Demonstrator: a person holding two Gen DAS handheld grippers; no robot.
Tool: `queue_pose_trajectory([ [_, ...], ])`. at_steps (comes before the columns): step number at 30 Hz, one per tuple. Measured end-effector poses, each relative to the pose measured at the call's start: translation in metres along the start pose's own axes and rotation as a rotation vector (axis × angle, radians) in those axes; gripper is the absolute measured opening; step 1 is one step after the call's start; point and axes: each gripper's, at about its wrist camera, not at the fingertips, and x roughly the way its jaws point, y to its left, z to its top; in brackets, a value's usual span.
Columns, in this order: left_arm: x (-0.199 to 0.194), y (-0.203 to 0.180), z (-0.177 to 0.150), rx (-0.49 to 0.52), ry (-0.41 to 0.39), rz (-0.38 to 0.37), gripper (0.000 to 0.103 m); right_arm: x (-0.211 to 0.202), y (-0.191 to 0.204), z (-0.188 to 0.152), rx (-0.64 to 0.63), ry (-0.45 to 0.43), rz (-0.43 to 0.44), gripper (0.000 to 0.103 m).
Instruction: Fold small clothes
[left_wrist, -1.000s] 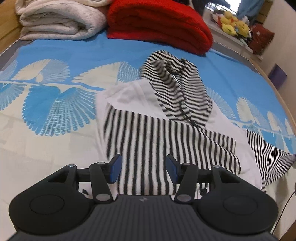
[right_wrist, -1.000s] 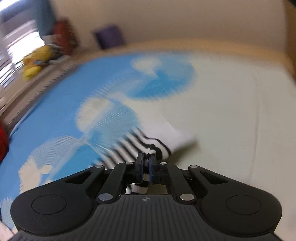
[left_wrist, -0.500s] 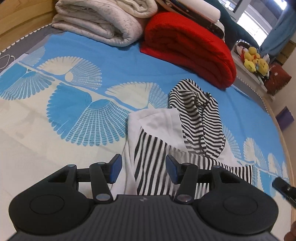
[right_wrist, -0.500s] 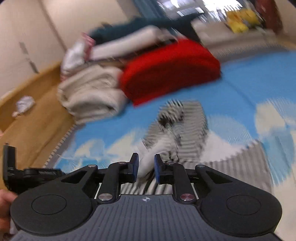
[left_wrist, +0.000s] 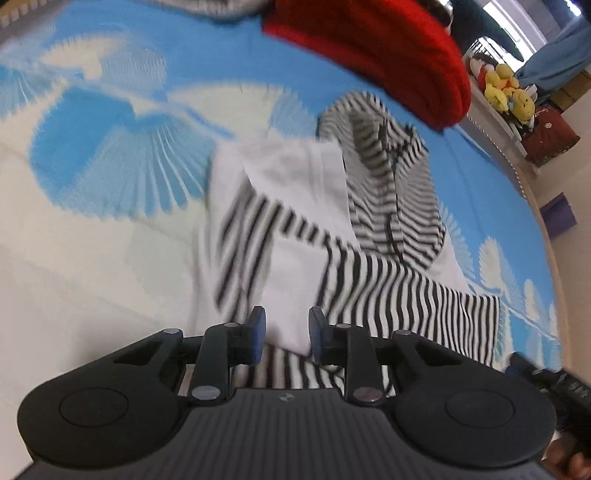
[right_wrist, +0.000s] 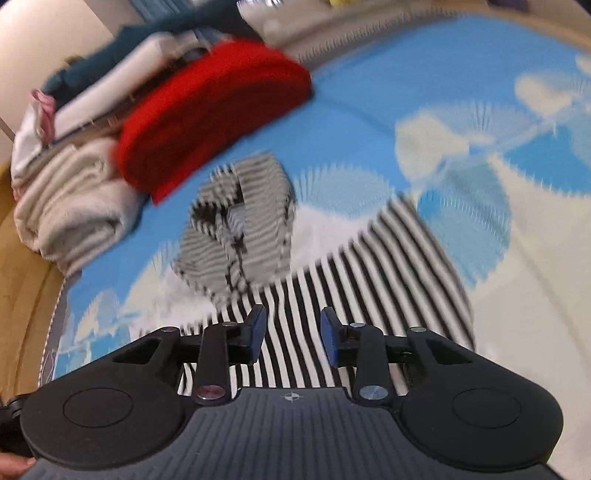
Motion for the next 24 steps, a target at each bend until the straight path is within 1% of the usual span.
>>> queue_pose_trajectory([
  [1,0.011,0.002,-0.003,-0.031,0.034,-0.002,0.028,0.005,-0.003,-0.004,0.004,0.024,0.001,0.035],
  [3,0.026,0.009,-0.007,-0.095,0.086,0.002,0.031,0.015,-0.009,-0.009,0.013,0.067,-0.04,0.035],
  [5,0.038,0.014,-0.01,-0.133,0.109,-0.006,0.038,0.021,-0.015,-0.013,0.009,0.107,-0.072,0.035],
  [6,0.043,0.017,-0.011,-0.149,0.117,0.006,0.038,0.022,-0.019,-0.016,0.019,0.12,-0.094,0.035],
  [7,0.046,0.02,-0.01,-0.172,0.119,0.011,0.038,0.023,-0.023,-0.015,0.028,0.128,-0.101,0.035],
  [9,0.051,0.024,-0.01,-0.211,0.106,-0.007,0.038,0.025,-0.026,-0.014,0.039,0.143,-0.106,0.035],
  [11,0.053,0.025,-0.009,-0.23,0.096,0.003,0.038,0.028,-0.024,-0.013,0.035,0.142,-0.099,0.035],
  [13,0.051,0.023,-0.007,-0.229,0.081,0.005,0.036,0.028,-0.021,-0.013,0.016,0.143,-0.095,0.035],
  [14,0.05,0.021,-0.007,-0.221,0.072,0.016,0.032,0.028,-0.02,-0.013,0.01,0.145,-0.093,0.035],
  [15,0.049,0.02,-0.006,-0.213,0.058,0.031,0.014,0.029,-0.018,-0.012,0.006,0.147,-0.092,0.035],
  [16,0.044,0.018,-0.004,-0.204,0.044,0.044,0.004,0.03,-0.018,-0.012,0.005,0.15,-0.091,0.035],
  [18,0.028,0.012,-0.002,-0.179,-0.007,0.048,0.003,0.031,-0.018,-0.012,0.005,0.159,-0.095,0.035],
  [20,0.005,0.003,-0.002,-0.17,-0.053,0.021,0.003,0.033,-0.018,-0.013,0.003,0.165,-0.105,0.035],
  [22,-0.02,-0.006,-0.007,-0.144,-0.1,0.012,0.003,0.033,-0.016,-0.015,-0.004,0.17,-0.118,0.035],
  [24,-0.039,-0.011,-0.014,-0.122,-0.117,0.047,0.003,0.034,-0.016,-0.015,-0.006,0.17,-0.131,0.036],
])
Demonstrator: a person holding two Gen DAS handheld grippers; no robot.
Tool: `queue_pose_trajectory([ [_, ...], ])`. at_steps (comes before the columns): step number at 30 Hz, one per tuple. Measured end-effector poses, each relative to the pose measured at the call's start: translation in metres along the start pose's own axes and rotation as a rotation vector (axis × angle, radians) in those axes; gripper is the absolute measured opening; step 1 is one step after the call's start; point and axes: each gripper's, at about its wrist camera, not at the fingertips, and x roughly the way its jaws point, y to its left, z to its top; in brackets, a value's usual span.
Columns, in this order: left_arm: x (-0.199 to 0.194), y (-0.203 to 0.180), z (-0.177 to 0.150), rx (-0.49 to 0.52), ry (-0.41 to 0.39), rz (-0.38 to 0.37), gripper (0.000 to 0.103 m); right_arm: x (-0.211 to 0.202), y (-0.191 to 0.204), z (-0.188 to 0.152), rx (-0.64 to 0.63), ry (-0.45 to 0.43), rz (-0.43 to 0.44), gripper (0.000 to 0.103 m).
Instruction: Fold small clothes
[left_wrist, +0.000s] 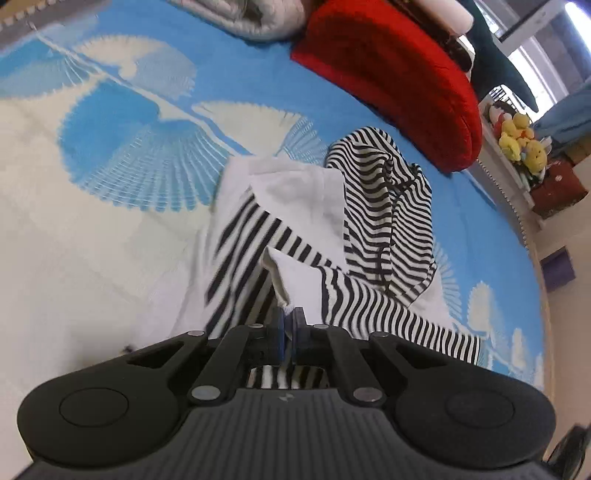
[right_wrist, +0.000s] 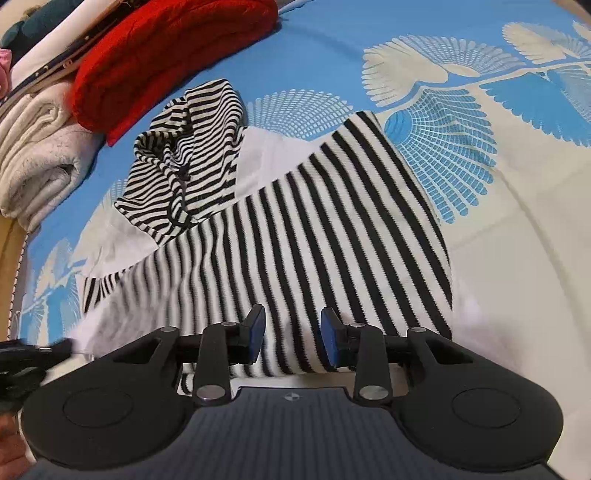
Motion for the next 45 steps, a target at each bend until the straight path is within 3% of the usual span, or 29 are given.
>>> queue_pose_trajectory([
  [4,-0.009,0.004,-0.008,0.036,-0.026,0.163,0.005,0.004,-0.009,0.0,0.03,0.009,-0.039,0.036],
  [8,-0.009,-0.007,-0.003,0.125,-0.075,0.133,0.005,0.014,-0.019,-0.003,0.062,0.051,-0.079,0.036],
  [9,-0.006,-0.011,-0.004,0.157,-0.073,0.118,0.011,0.016,-0.022,-0.004,0.07,0.06,-0.088,0.036],
  [12,0.018,-0.017,-0.01,0.219,-0.006,0.11,0.018,0.019,-0.024,-0.006,0.074,0.068,-0.11,0.036],
  [16,0.06,0.011,-0.019,0.134,0.164,0.172,0.018,0.02,-0.02,-0.007,0.04,0.065,-0.122,0.036],
  [19,0.055,0.009,-0.016,0.133,0.136,0.173,0.018,0.014,-0.009,-0.005,-0.025,0.024,-0.12,0.036],
  [21,0.044,0.001,-0.012,0.165,0.074,0.158,0.026,0.011,-0.003,-0.003,-0.053,0.009,-0.093,0.038],
  [23,0.044,-0.001,-0.011,0.181,0.047,0.166,0.03,0.015,-0.011,-0.003,0.012,0.046,-0.044,0.038],
  [27,0.064,0.014,-0.015,0.09,0.153,0.208,0.029,0.029,-0.025,-0.007,0.064,0.106,-0.103,0.037],
  [33,0.05,-0.001,-0.013,0.191,0.061,0.171,0.03,0.014,-0.013,-0.002,0.013,0.05,-0.083,0.039],
  [37,0.07,0.014,-0.022,0.127,0.177,0.196,0.03,0.028,-0.019,-0.006,0.05,0.104,-0.111,0.04],
  [41,0.049,-0.007,-0.015,0.246,0.065,0.199,0.034,0.018,-0.013,-0.003,0.038,0.08,-0.114,0.04],
  [45,0.027,-0.028,-0.011,0.336,-0.044,0.195,0.042,-0.012,0.008,0.007,-0.077,-0.04,-0.133,0.04],
])
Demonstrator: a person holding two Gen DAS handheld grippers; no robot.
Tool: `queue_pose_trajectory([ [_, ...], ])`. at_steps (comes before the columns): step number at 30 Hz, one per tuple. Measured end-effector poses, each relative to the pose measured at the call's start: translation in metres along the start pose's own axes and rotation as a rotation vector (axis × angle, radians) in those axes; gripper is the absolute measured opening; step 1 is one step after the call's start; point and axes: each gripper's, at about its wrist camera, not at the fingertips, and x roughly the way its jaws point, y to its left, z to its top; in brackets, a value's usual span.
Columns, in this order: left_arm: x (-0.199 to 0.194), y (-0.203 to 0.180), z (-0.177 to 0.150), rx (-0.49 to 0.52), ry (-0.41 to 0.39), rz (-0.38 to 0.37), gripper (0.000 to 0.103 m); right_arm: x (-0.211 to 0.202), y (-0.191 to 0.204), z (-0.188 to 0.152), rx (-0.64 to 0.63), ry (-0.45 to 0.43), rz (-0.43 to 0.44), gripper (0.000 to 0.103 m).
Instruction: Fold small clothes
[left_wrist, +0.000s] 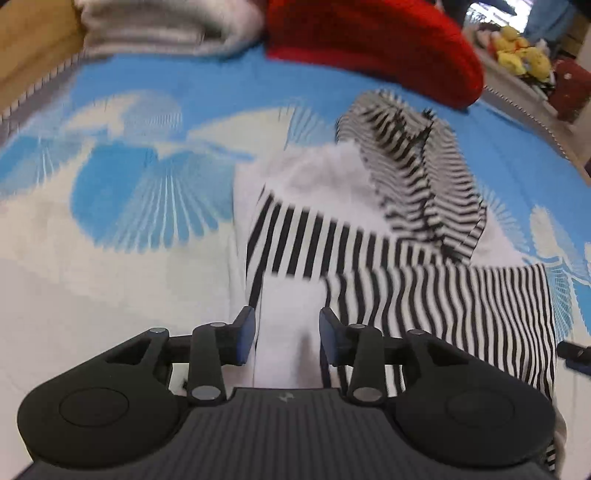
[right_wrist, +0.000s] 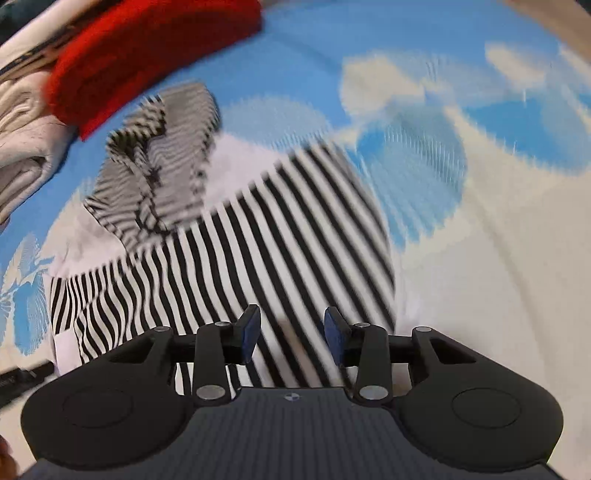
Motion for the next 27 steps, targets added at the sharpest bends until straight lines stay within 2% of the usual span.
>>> queue_pose_trajectory([
  [6,-0.018,-0.014,0.006,0.045,-0.091,-0.015,0.047,-0.025,0.013,0.01,-0.137,-0.107,-0.056,0.04],
  [7,-0.021,-0.016,0.006,0.051,-0.107,-0.015,0.05,-0.029,0.015,0.01,-0.157,-0.117,-0.059,0.041],
  [9,-0.024,-0.021,0.007,0.058,-0.143,-0.019,0.062,-0.035,0.019,0.01,-0.186,-0.13,-0.056,0.043],
  [10,-0.026,-0.023,0.008,0.062,-0.16,-0.018,0.064,-0.037,0.02,0.009,-0.196,-0.133,-0.053,0.044],
  [16,-0.028,-0.033,0.008,0.083,-0.187,-0.071,0.065,-0.04,0.031,0.003,-0.217,-0.138,-0.048,0.044],
  [20,-0.024,-0.036,0.008,0.076,-0.193,-0.031,0.065,-0.041,0.033,0.0,-0.239,-0.134,-0.043,0.044],
  [24,-0.016,-0.033,0.009,0.039,-0.16,-0.036,0.064,-0.042,0.031,-0.002,-0.261,-0.143,-0.05,0.044],
  [27,-0.016,-0.036,0.008,0.051,-0.183,-0.009,0.064,-0.035,0.026,-0.005,-0.274,-0.141,-0.064,0.044],
])
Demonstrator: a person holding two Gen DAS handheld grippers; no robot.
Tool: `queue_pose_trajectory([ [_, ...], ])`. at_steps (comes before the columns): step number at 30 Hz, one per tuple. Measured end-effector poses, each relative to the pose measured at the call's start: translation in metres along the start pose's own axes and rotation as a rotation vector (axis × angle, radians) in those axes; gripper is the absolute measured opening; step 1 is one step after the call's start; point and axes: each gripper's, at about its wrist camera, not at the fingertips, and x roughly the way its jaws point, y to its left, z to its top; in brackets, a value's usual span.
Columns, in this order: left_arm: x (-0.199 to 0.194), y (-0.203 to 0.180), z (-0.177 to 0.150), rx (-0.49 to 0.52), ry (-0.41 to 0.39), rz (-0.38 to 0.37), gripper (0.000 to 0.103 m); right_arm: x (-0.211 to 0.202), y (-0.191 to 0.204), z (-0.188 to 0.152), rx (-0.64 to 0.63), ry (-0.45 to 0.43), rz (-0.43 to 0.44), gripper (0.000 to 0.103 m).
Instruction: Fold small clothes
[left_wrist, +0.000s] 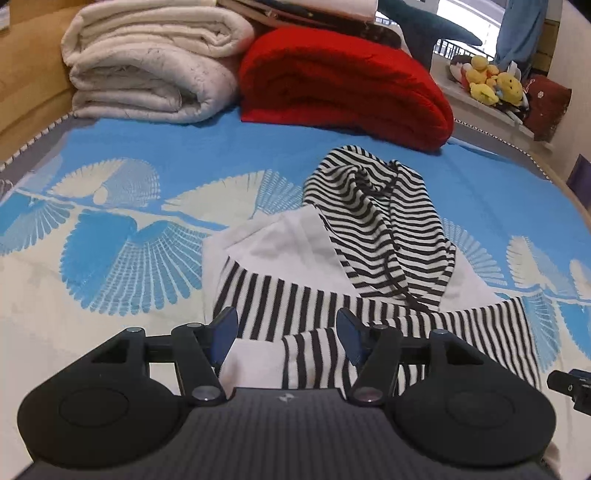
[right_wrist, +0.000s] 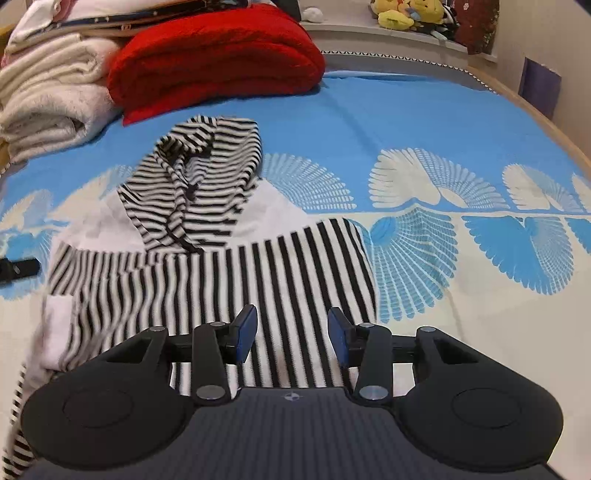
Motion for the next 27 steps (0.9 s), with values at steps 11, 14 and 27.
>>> queue_pose_trajectory([
  [11,0.01,0.009,0.022,0.036,-0.077,-0.024,0.008,0.016,-0.017,0.011,0.065,0.001,0.05,0.044],
  [14,0.036,0.011,0.047,0.037,-0.07,-0.002,0.008,0.017,-0.023,0.02,0.078,-0.014,0.041,0.044],
  [27,0.219,-0.07,0.189,0.004,0.006,-0.067,0.018,0.042,-0.023,0.027,-0.004,0.026,-0.009,0.044],
])
